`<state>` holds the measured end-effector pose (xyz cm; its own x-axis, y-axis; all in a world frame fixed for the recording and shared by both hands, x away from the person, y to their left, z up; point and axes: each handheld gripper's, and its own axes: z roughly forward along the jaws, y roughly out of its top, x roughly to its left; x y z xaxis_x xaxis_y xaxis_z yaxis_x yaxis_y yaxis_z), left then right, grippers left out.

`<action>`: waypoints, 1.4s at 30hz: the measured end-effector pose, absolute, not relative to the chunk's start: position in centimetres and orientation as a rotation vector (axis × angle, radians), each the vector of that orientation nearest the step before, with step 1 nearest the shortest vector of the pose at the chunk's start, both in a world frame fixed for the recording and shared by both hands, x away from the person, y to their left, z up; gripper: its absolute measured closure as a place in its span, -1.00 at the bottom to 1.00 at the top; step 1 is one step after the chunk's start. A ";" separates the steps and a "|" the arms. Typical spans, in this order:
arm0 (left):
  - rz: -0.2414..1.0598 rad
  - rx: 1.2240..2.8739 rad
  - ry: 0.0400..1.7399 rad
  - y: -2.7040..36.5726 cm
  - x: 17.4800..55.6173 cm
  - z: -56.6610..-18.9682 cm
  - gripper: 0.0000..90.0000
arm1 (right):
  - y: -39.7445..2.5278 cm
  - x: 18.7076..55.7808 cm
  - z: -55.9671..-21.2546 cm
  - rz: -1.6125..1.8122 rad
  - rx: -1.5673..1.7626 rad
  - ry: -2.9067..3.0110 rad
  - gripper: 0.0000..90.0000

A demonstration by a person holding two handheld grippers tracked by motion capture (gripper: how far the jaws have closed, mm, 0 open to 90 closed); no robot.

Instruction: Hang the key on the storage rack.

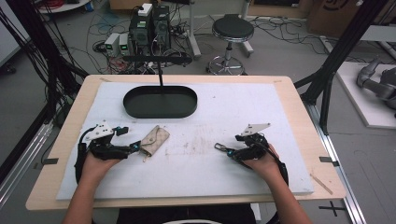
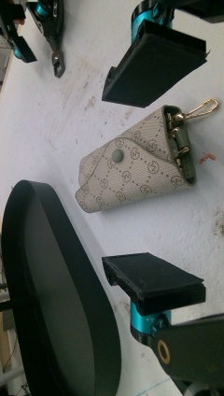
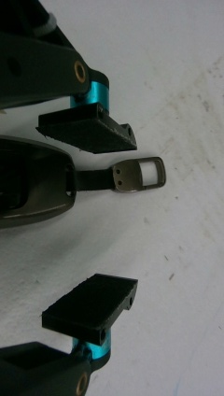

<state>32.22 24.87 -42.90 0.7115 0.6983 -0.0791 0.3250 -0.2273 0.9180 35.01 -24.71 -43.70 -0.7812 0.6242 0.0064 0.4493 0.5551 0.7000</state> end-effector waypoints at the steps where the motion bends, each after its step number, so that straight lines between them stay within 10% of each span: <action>1: 0.426 1.829 0.801 24.9 32.2 -42.9 -0.60 | -24.6 35.0 -43.8 1.028 0.895 2.560 -0.18; 18: 0.427 1.839 0.798 24.7 32.2 -42.9 -0.60 | -23.7 35.0 -44.2 1.024 0.909 2.650 0.78; 42: 0.447 1.814 0.799 25.4 32.0 -42.3 -0.60 | -23.5 35.8 -38.0 1.256 0.908 2.522 0.96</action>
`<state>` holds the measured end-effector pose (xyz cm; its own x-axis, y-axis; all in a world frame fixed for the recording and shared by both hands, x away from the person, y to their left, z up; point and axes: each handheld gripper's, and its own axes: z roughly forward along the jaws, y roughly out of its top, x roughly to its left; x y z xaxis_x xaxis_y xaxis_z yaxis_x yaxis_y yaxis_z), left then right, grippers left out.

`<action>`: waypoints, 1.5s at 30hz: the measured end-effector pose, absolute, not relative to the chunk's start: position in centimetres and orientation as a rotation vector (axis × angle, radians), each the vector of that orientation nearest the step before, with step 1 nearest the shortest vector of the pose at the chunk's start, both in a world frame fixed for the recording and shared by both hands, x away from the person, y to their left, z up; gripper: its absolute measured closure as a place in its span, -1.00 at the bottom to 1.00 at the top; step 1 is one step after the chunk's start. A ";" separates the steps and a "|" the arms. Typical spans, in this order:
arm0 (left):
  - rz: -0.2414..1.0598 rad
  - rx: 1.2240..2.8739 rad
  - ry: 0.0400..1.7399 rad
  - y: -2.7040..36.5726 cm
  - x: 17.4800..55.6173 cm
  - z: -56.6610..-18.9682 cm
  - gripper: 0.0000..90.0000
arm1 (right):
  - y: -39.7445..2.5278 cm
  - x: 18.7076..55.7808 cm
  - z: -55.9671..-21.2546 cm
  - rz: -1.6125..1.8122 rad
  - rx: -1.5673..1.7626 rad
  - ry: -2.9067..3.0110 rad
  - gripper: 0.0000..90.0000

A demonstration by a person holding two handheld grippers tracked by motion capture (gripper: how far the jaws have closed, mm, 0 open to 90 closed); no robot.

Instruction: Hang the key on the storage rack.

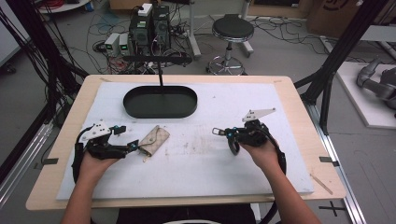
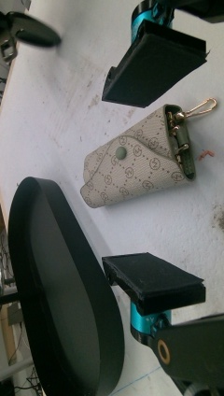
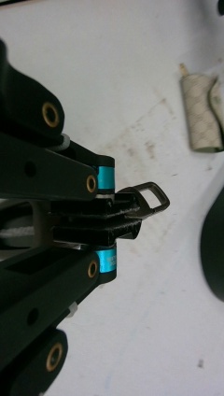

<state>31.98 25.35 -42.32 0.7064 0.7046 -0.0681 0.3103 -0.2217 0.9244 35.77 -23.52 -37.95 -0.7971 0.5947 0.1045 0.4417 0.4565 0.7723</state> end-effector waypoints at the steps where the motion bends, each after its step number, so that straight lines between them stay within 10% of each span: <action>1: 0.450 1.814 0.798 25.4 32.0 -42.3 -0.60 | -23.3 36.0 -37.6 1.269 0.897 2.520 0.96; 45: 0.441 1.826 0.786 24.9 32.1 -42.4 -0.60 | -14.8 47.8 -28.3 1.400 0.852 2.343 0.97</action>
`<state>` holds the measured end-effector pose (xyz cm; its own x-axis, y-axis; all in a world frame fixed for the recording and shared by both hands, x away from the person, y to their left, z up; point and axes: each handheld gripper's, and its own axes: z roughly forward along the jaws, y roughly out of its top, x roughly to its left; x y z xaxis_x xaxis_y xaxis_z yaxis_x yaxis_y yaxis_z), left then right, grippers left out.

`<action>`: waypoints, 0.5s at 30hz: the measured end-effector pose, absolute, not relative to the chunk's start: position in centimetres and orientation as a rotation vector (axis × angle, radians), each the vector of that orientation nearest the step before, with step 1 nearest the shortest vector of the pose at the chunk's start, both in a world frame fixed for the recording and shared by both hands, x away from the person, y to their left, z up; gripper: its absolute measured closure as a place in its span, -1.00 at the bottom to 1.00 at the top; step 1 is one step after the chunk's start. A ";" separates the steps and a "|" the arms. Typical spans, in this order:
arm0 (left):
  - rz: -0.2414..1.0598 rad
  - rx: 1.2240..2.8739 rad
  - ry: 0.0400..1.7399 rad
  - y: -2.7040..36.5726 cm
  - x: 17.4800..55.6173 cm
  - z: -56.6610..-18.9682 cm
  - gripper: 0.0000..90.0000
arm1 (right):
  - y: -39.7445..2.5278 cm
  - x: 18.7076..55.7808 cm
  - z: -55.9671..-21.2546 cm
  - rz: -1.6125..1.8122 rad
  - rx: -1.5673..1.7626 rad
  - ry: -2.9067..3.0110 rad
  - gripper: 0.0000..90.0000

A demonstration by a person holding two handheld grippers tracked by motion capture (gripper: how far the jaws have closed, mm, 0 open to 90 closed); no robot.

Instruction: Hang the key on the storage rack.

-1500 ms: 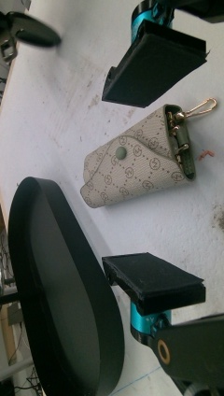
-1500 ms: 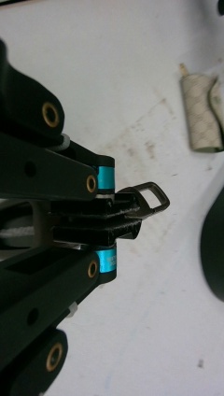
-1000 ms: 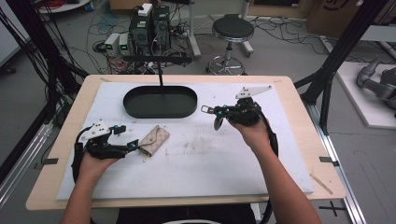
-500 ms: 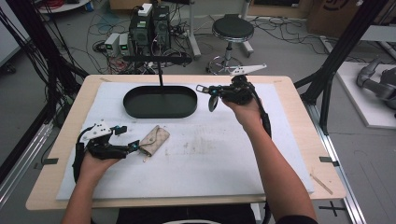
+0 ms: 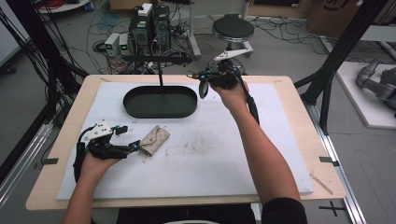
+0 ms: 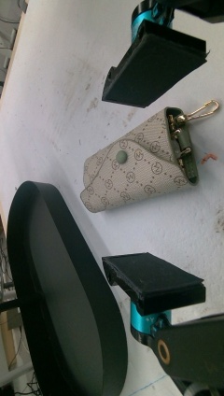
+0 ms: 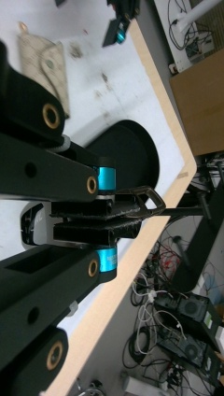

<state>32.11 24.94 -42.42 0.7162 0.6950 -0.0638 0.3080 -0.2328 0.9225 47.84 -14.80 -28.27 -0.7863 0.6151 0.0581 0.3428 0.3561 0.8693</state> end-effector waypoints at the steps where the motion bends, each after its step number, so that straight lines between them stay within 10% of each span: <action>1: 0.441 1.826 0.786 24.9 32.1 -42.4 -0.60 | -14.5 48.1 -28.2 1.397 0.851 2.345 0.97; 15: 0.447 1.836 0.793 24.9 32.2 -42.5 -0.60 | -11.5 51.7 -27.3 1.303 0.876 2.349 0.97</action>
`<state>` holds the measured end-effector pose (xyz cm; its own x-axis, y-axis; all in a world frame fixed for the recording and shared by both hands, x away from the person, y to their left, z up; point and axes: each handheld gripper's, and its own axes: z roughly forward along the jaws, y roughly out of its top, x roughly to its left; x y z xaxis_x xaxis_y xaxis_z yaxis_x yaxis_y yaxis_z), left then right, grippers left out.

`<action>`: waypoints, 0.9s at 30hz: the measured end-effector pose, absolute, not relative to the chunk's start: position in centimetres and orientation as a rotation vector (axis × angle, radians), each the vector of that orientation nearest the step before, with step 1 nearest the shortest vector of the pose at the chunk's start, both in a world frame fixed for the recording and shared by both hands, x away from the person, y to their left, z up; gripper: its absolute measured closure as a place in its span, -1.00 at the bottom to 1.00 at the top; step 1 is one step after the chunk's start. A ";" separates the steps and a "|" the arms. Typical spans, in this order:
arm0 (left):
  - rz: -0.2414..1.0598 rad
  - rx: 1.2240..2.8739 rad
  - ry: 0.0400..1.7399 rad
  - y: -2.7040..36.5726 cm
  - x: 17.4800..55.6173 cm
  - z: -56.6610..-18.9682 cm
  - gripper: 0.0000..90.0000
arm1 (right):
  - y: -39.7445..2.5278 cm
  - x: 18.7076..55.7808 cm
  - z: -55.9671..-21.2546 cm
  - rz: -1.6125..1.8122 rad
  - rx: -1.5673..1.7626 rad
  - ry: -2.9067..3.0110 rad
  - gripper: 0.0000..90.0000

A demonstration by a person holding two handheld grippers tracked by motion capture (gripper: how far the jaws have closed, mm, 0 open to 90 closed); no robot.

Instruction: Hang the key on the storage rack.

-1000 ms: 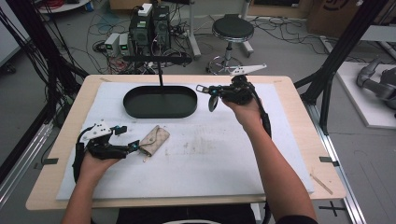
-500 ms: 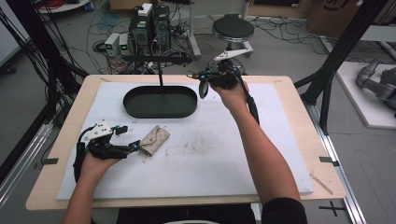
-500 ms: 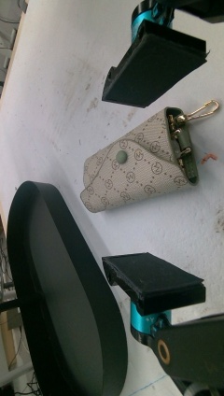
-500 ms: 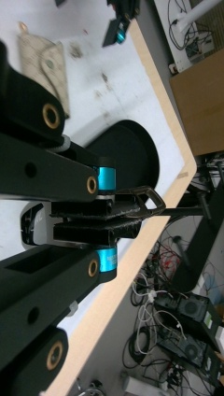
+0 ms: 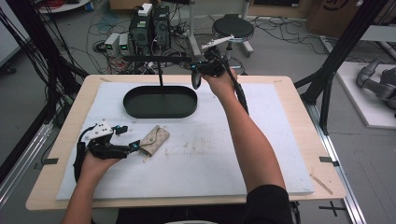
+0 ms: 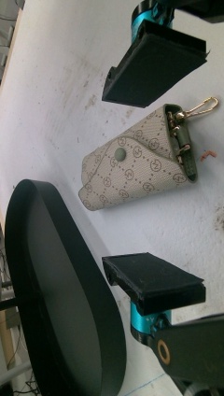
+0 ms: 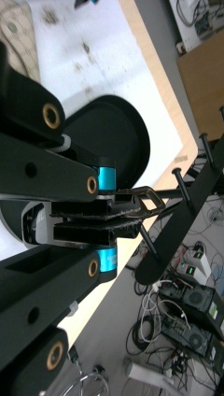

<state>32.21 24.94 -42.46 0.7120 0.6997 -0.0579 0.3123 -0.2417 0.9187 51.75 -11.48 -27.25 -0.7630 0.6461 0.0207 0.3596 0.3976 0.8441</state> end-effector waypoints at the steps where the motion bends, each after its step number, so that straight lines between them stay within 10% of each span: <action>1: 0.448 1.837 0.792 24.9 32.2 -42.5 -0.60 | -11.3 52.1 -27.3 1.300 0.891 2.347 0.97; 21: 0.445 1.849 0.795 24.9 32.3 -42.6 -0.60 | -12.0 53.8 -29.7 1.277 1.023 2.283 0.94; 27: 0.442 1.853 0.795 24.8 32.3 -42.6 -0.60 | -11.5 53.1 -29.3 1.167 1.008 2.170 0.32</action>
